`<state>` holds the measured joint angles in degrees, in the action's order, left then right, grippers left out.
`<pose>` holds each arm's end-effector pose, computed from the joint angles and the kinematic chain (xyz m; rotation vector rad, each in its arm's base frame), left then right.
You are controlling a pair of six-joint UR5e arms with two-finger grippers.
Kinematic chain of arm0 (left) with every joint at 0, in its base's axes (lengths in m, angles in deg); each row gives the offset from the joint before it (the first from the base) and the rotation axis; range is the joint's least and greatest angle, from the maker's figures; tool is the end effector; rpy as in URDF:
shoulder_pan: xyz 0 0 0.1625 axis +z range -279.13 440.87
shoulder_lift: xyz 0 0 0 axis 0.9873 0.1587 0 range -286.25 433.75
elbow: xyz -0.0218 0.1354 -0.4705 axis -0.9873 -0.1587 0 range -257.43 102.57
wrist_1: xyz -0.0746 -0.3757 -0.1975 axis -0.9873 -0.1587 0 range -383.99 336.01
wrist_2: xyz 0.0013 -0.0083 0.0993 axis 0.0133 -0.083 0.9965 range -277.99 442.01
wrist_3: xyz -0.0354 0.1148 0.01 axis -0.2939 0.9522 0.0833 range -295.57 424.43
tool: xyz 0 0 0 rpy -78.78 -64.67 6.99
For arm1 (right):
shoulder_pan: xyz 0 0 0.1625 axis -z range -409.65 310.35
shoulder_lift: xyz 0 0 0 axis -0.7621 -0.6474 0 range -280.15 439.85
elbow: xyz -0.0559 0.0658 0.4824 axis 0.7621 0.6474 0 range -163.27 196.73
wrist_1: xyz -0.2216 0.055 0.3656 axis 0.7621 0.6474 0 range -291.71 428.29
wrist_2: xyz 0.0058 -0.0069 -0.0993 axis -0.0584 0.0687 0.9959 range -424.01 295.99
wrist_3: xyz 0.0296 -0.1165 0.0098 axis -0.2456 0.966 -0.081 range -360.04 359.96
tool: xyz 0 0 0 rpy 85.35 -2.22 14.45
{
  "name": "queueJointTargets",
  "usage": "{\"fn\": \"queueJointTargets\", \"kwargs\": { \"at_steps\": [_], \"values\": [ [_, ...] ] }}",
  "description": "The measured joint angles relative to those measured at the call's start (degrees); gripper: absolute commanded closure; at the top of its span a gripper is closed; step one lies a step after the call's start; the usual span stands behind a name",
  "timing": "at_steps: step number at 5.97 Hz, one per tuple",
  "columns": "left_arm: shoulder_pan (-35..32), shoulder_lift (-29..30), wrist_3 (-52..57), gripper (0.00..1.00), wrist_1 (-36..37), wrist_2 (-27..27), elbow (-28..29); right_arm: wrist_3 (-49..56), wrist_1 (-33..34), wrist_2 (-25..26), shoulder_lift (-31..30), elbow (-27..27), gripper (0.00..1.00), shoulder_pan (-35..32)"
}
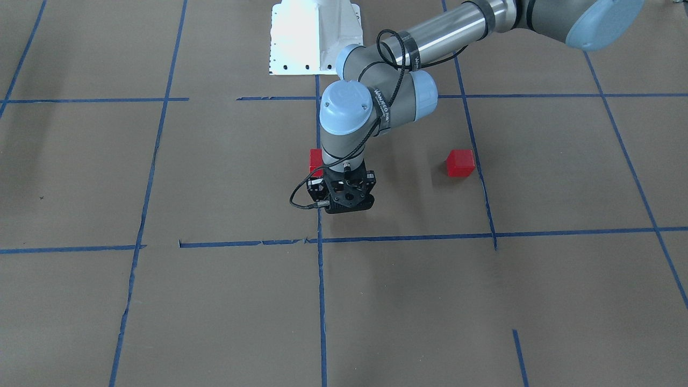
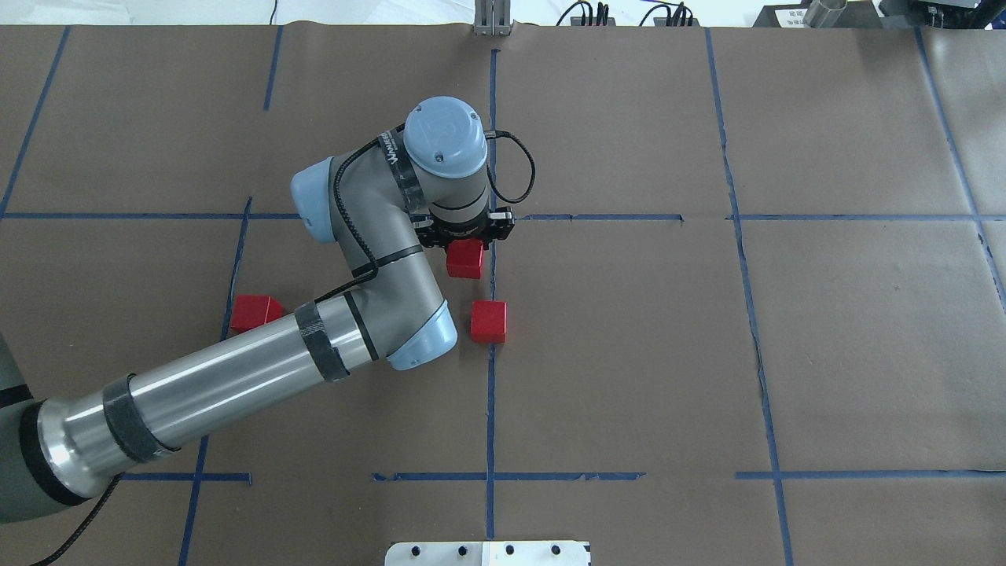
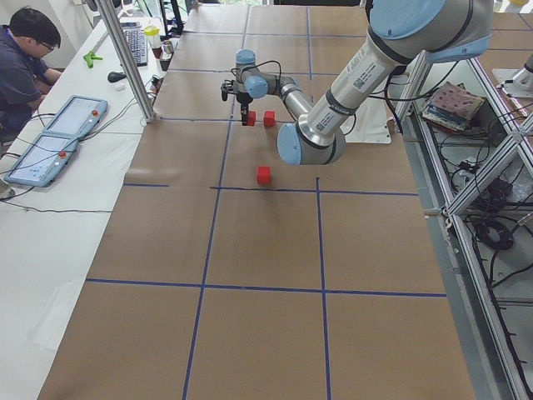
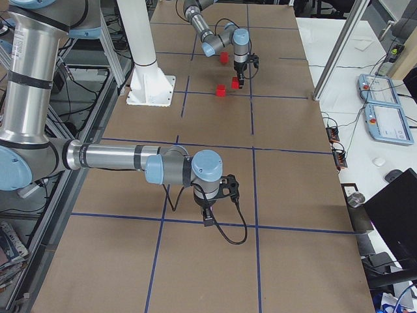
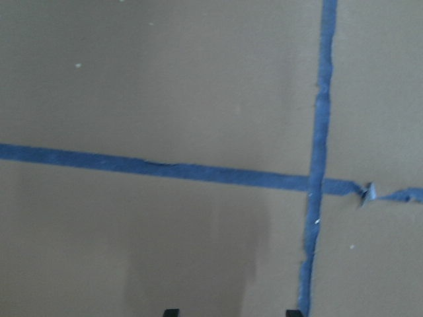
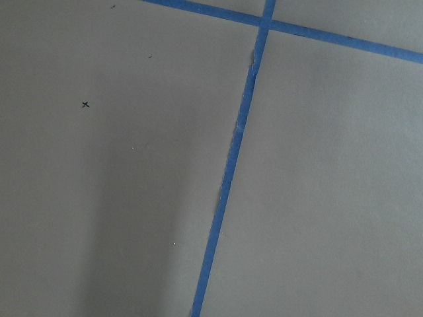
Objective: Form red blocks into L shape at center
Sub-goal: 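Carry the cube with the left gripper to just beyond the placed cube, then set the cube down against the placed cube and open the left gripper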
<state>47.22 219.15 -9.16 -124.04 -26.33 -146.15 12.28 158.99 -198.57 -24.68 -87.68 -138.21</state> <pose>0.6913 -0.5747 0.2236 0.0479 0.8213 -0.1603 0.0390 -0.3865 0.7250 0.0605 -0.7771 -0.2225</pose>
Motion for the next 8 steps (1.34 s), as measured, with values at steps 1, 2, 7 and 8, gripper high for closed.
{"fn": "queueJointTargets", "kwargs": {
  "at_steps": [1, 2, 7, 8],
  "values": [
    [0.6, 1.8, -1.9, 0.77, -1.4, 0.0, 2.9, 0.0, 0.0, 0.0, 0.0, 0.0, 0.00, 0.0],
    [1.5, 2.4, -3.9, 0.77, -1.8, 0.0, 3.8, 0.1, 0.0, 0.0, 0.0, 0.0, 0.00, 0.0],
    [3.4, 2.3, -7.1, 0.76, -1.2, -0.1, 3.6, 0.2, 0.0, 0.0, 0.0, 0.1, 0.00, 0.0],
    [3.4, 2.1, -7.0, 0.76, -1.2, -0.2, 3.2, 0.1, 0.0, 0.0, 0.0, 0.1, 0.00, 0.0]
  ]
}}
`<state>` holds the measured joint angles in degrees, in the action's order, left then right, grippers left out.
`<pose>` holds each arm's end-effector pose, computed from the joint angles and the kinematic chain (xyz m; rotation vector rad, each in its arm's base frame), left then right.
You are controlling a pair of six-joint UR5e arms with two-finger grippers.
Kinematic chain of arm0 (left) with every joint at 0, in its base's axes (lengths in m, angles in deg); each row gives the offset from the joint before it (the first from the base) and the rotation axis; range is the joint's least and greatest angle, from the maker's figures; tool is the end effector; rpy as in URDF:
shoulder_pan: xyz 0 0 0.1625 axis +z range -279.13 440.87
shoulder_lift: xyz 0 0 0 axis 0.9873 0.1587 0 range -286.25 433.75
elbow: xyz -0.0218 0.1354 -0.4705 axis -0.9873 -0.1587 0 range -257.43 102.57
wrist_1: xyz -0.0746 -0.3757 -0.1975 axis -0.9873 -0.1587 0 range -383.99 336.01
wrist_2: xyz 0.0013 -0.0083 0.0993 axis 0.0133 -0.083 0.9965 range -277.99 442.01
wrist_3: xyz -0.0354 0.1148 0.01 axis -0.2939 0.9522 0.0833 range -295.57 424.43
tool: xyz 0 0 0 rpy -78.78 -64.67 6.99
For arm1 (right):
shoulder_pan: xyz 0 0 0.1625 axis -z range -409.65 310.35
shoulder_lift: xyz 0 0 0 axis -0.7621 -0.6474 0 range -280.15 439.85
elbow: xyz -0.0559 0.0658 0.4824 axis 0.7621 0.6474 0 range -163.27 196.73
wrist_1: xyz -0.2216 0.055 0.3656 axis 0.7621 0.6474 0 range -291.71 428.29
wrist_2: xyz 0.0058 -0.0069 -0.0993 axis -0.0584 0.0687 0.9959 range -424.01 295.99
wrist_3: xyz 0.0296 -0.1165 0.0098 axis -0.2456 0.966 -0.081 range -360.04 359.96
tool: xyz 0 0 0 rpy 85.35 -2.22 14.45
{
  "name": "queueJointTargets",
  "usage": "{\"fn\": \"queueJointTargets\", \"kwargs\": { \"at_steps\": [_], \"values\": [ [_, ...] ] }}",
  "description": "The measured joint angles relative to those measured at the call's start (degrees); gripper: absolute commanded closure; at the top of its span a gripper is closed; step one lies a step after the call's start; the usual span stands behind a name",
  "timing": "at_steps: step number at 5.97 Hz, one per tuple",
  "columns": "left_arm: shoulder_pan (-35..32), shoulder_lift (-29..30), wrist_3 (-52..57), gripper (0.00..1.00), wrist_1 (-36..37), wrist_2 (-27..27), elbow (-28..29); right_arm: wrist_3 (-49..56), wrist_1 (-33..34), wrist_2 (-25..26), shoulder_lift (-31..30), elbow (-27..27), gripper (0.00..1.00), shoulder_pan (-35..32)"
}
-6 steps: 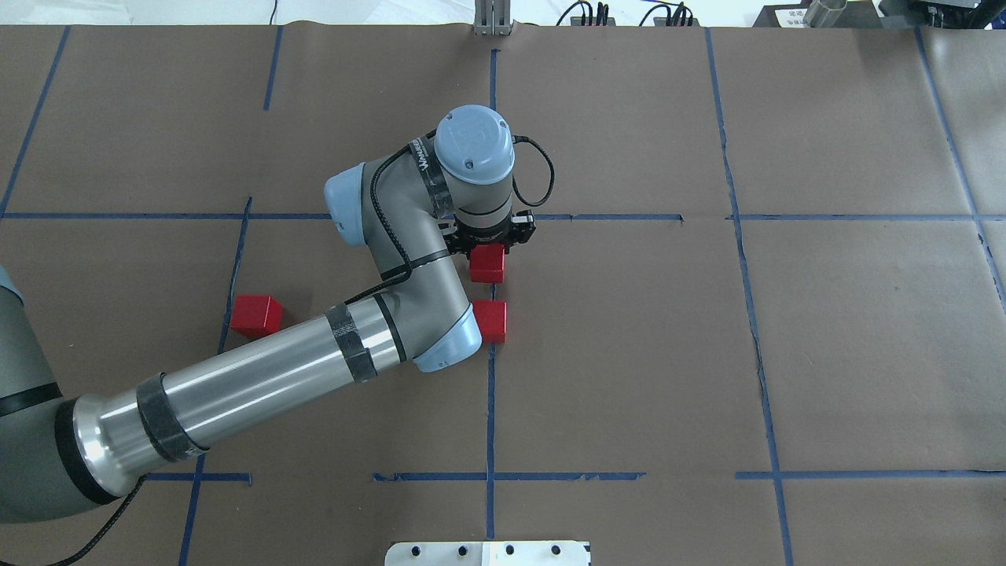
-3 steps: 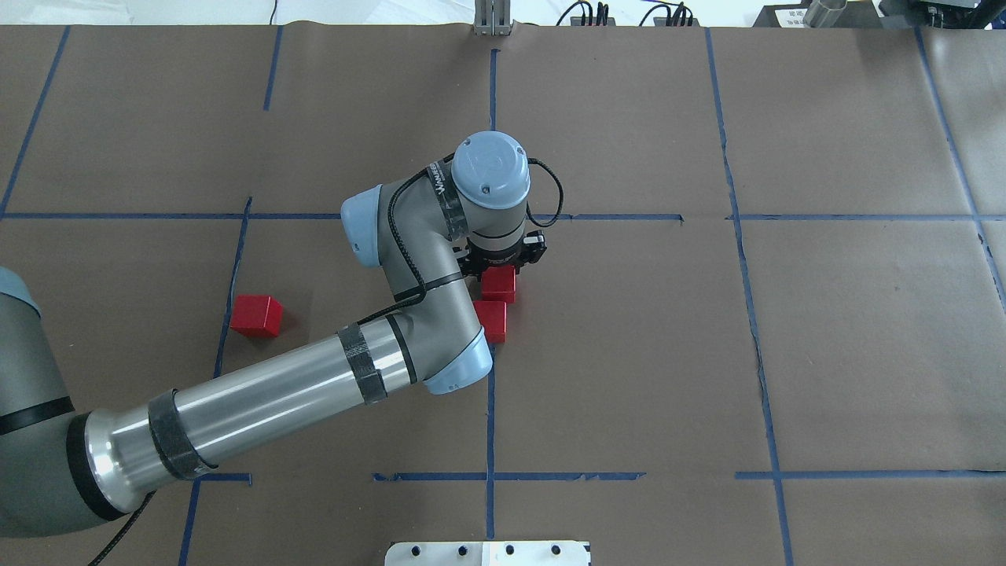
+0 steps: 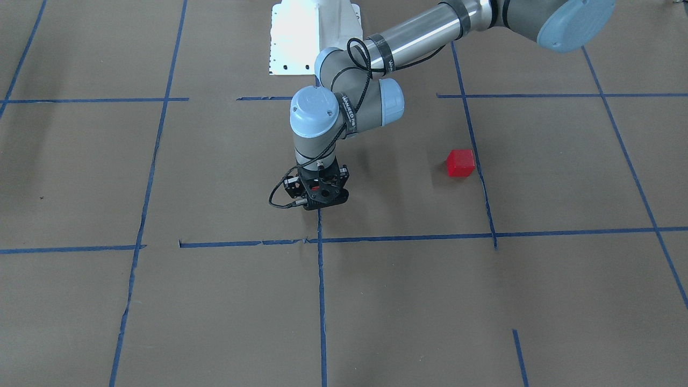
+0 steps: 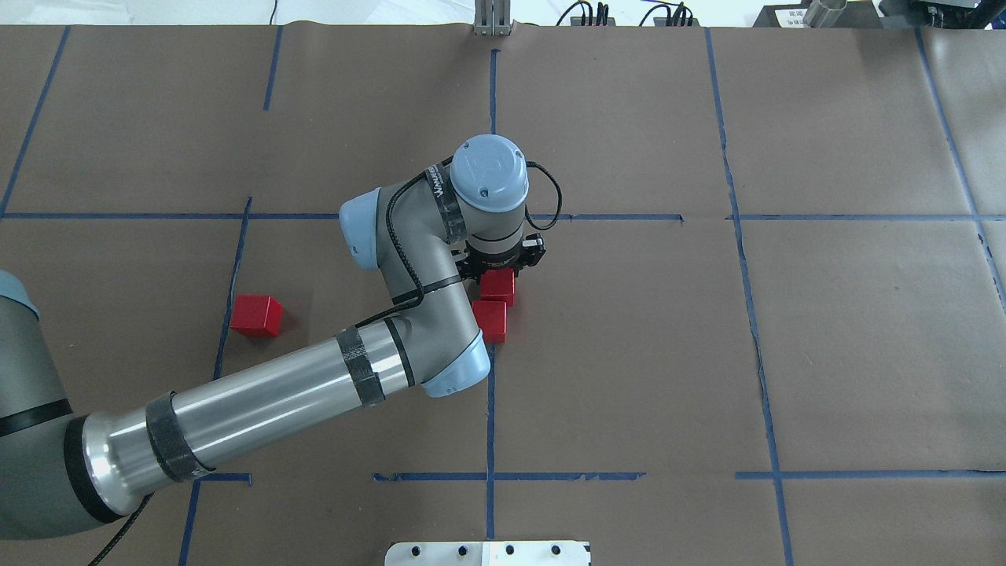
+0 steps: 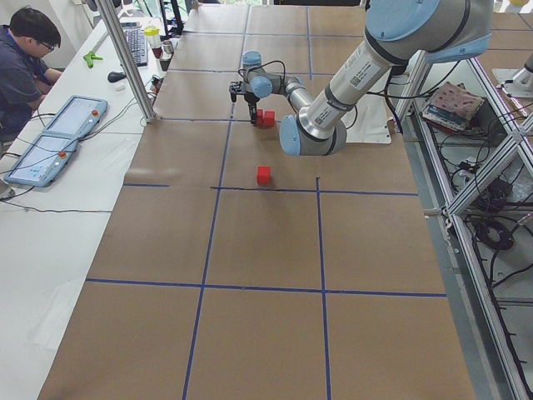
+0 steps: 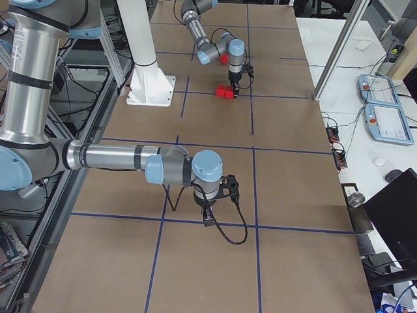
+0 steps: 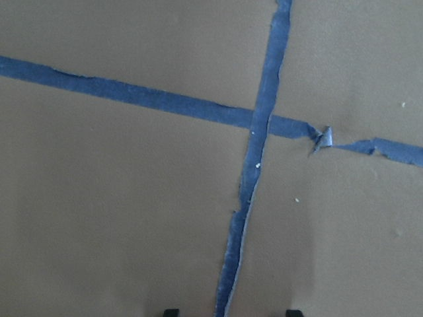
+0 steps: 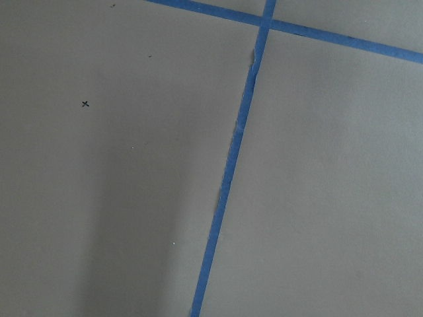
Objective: Form red blocks into L shape at center
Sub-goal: 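Set the cube down against the placed cube and open the left gripper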
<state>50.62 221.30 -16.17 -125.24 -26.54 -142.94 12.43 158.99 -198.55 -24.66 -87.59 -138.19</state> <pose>0.7367 -0.5395 0.2141 -0.0292 0.8263 -0.2177 0.0389 -0.3866 0.7257 0.0601 -0.7768 -0.2249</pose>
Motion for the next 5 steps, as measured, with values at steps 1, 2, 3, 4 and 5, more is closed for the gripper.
{"fn": "queueJointTargets", "kwargs": {
  "at_steps": [1, 2, 3, 4, 5],
  "values": [
    [0.0, -0.2, 0.1, 0.76, 0.0, -0.1, -0.5, 0.0, 0.0, 0.0, 0.0, 0.0, 0.00, 0.0],
    [-0.1, -0.8, 0.2, 0.76, 0.0, -0.1, -1.3, 0.0, 0.0, 0.1, 0.0, 0.0, 0.00, 0.0],
    [-0.1, -1.6, 0.4, 0.76, 0.0, -0.1, -2.2, 0.0, 0.0, 0.1, 0.0, 0.0, 0.00, 0.0],
    [0.0, -2.0, 0.5, 0.76, -0.1, -0.1, -2.7, 0.0, 0.0, 0.1, 0.0, 0.0, 0.00, 0.0],
    [0.0, -2.2, 0.5, 0.76, -0.1, -0.1, -2.8, 0.0, 0.0, 0.1, 0.0, 0.1, 0.00, 0.0]
  ]
}}
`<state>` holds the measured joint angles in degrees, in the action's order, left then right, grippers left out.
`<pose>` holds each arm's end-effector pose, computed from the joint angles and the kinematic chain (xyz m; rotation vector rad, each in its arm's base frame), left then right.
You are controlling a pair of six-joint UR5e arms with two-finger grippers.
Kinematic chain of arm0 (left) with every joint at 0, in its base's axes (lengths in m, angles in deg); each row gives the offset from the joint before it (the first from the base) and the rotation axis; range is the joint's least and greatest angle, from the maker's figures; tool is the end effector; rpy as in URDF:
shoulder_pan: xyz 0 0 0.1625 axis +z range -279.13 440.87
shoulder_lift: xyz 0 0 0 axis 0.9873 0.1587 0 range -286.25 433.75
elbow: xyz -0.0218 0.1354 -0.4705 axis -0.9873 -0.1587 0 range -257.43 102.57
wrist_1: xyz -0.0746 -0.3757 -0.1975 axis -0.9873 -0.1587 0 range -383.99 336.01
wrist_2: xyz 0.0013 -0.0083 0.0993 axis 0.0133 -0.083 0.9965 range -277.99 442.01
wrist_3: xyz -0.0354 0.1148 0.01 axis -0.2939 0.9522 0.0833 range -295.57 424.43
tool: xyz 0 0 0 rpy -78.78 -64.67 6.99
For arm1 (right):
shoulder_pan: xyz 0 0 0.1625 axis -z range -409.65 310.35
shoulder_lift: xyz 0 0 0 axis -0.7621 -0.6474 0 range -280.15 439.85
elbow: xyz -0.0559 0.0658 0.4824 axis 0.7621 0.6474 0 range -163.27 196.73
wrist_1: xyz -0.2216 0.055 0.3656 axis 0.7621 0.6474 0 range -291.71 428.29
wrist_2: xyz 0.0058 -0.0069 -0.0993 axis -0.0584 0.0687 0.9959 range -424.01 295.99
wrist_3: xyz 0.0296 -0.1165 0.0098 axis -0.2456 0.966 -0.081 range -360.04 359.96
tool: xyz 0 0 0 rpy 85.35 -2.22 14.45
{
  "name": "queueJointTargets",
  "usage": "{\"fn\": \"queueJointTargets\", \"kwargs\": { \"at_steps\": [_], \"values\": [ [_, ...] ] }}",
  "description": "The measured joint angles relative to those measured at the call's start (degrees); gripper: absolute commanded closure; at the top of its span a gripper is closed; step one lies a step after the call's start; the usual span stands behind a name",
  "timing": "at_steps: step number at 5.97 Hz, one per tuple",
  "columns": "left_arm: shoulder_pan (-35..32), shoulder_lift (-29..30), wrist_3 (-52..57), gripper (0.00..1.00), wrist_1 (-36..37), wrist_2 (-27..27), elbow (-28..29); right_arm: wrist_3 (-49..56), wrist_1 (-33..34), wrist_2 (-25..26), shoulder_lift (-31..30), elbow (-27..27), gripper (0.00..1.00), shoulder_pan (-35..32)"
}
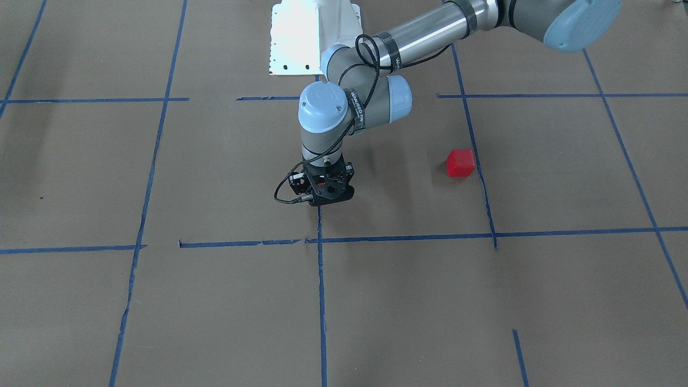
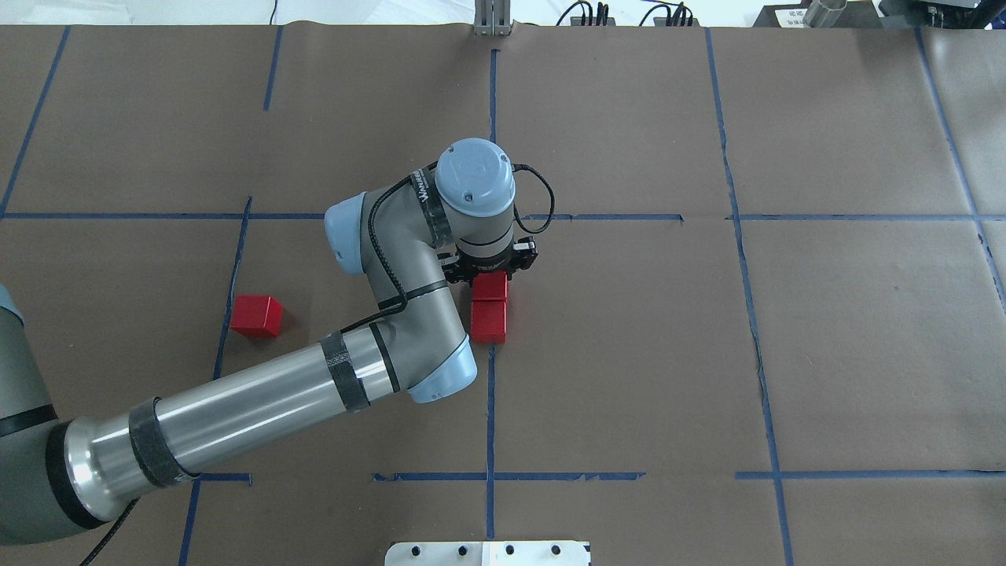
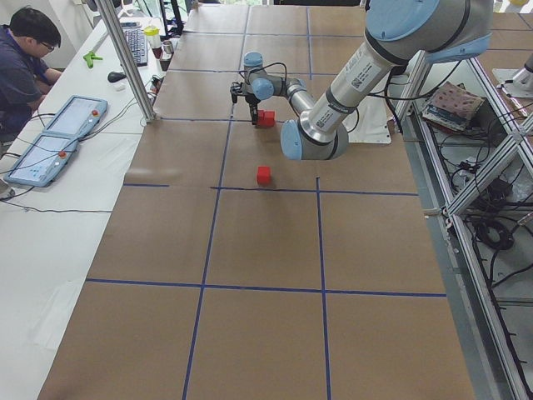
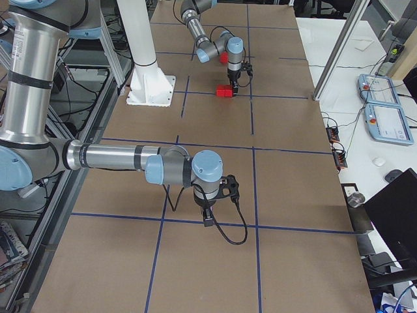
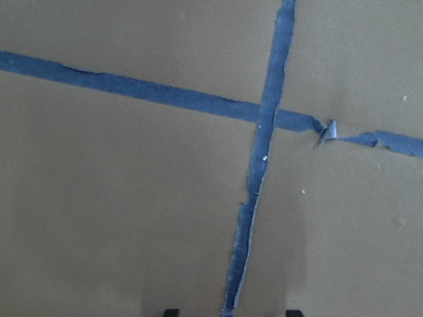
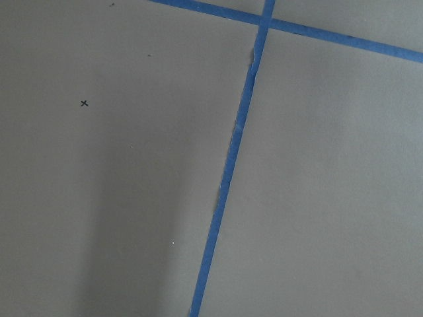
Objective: Form red blocks into L shape at center
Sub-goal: 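Set the cube down against the placed cube and open the left gripper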
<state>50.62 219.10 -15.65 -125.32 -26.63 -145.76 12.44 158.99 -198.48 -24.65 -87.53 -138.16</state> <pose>0.7258 -0.5330 0.2242 -0.0222 0.8379 -0.2060 0.0388 -0.3866 0.7263 0.0591 -0.7757 -0.2252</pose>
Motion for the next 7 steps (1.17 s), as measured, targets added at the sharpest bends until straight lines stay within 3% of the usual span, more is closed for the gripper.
{"fn": "queueJointTargets", "kwargs": {
  "at_steps": [4, 7],
  "values": [
    [0.1, -0.1, 0.0, 0.74, -0.1, 0.0, 0.0, 0.0, 0.0, 0.0, 0.0, 0.0, 0.00, 0.0],
    [0.2, -0.1, 0.0, 0.65, -0.2, 0.2, 0.0, 0.0, 0.0, 0.0, 0.0, 0.0, 0.00, -0.1]
  ]
}}
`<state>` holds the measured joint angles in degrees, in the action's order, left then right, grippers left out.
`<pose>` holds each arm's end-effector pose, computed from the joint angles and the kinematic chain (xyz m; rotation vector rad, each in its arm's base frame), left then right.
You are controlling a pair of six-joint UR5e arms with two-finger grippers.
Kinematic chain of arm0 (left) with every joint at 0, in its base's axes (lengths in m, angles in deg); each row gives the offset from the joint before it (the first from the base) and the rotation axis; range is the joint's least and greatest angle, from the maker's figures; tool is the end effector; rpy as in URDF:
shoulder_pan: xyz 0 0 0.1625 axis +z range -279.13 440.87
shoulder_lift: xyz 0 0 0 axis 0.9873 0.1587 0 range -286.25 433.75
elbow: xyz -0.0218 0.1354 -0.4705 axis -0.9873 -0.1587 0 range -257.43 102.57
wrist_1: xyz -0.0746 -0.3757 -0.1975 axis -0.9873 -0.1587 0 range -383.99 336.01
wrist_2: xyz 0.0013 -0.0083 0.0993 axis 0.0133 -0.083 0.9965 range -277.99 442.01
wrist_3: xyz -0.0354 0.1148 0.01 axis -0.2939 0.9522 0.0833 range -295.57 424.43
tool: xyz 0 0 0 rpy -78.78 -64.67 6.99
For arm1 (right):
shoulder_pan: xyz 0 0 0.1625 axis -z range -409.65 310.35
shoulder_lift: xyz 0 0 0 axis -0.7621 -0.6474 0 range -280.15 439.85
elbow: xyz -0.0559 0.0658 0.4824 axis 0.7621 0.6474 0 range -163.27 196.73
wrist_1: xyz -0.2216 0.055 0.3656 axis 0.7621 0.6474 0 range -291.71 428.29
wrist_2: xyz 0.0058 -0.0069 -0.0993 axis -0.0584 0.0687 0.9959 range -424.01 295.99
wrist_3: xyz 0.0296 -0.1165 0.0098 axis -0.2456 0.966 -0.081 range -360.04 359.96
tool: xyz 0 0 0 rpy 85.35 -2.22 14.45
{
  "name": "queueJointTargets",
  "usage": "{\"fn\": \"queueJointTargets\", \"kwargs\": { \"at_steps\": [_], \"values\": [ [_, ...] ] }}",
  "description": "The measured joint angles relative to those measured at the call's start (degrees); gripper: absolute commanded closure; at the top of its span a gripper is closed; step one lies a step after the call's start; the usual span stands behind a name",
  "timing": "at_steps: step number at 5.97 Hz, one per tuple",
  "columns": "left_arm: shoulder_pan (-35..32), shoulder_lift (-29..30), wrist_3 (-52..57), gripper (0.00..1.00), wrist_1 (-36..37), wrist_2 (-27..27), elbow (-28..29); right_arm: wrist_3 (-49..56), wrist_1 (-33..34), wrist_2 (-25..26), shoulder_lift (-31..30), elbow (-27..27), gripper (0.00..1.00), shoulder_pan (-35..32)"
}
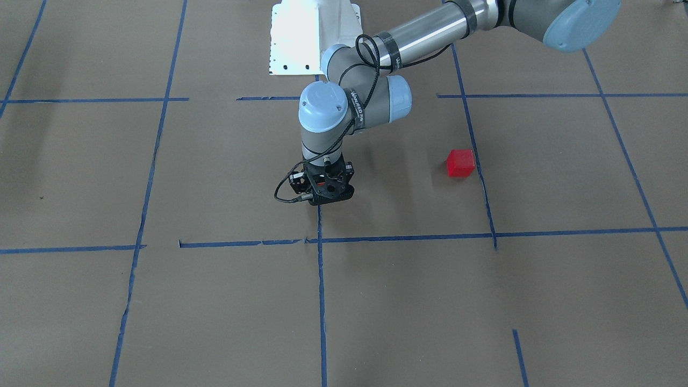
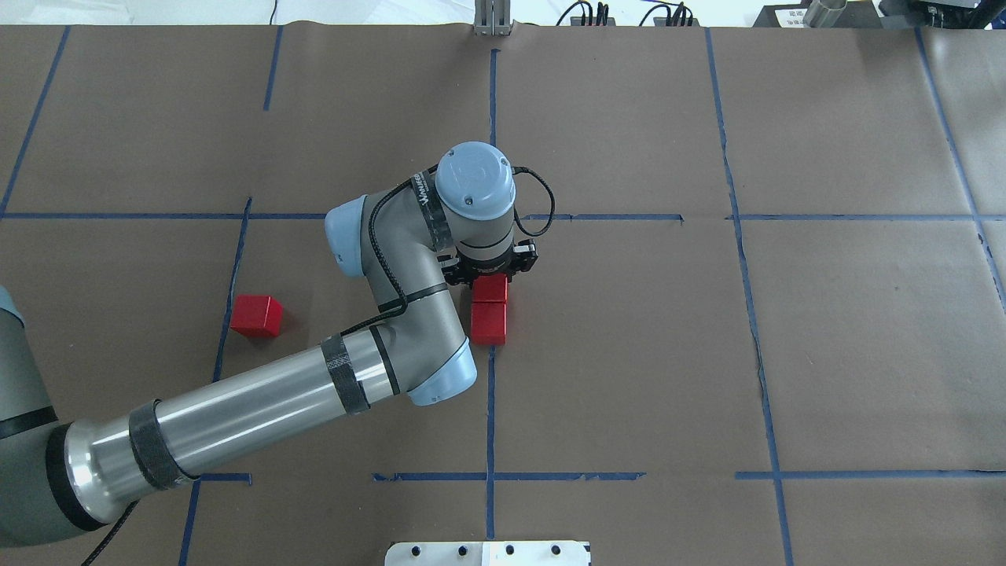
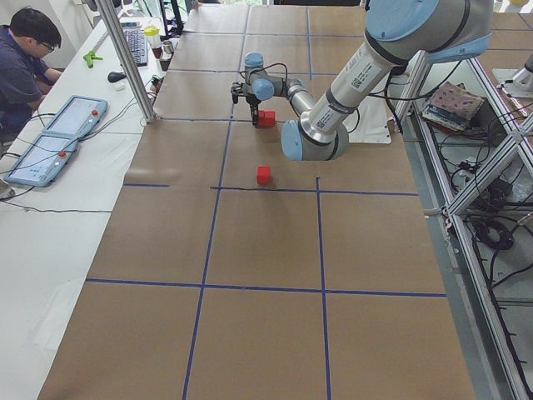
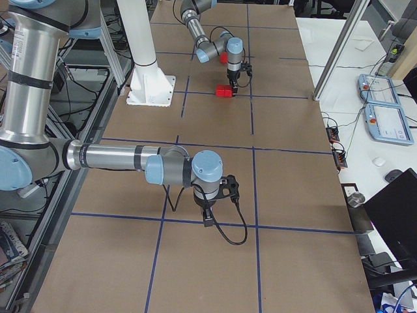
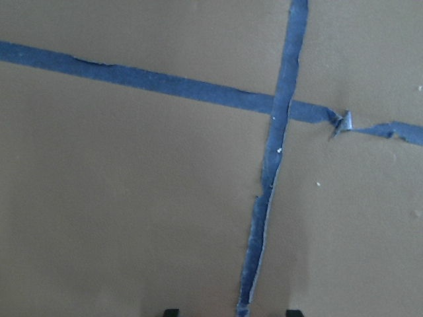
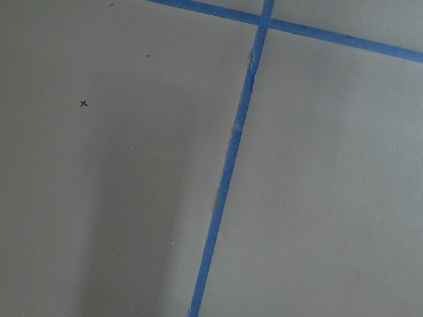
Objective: Form red blocks into L shape at center
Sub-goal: 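Set the cube down against the placed cube and open the left gripper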
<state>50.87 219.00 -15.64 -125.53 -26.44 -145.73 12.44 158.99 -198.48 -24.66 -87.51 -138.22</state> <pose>0.7280 -0.5302 0.2256 -0.0205 0.8381 -0.2028 0.0392 -0.3864 0.7265 0.0590 -0.7757 -0.2240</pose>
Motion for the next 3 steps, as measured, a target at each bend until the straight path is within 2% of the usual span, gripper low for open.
{"fn": "queueJointTargets", "kwargs": {
  "at_steps": [3],
  "values": [
    [0.0, 0.0, 0.0, 0.57, -0.1, 0.1, 0.0, 0.0, 0.0, 0.0, 0.0, 0.0, 0.00, 0.0]
  ]
}}
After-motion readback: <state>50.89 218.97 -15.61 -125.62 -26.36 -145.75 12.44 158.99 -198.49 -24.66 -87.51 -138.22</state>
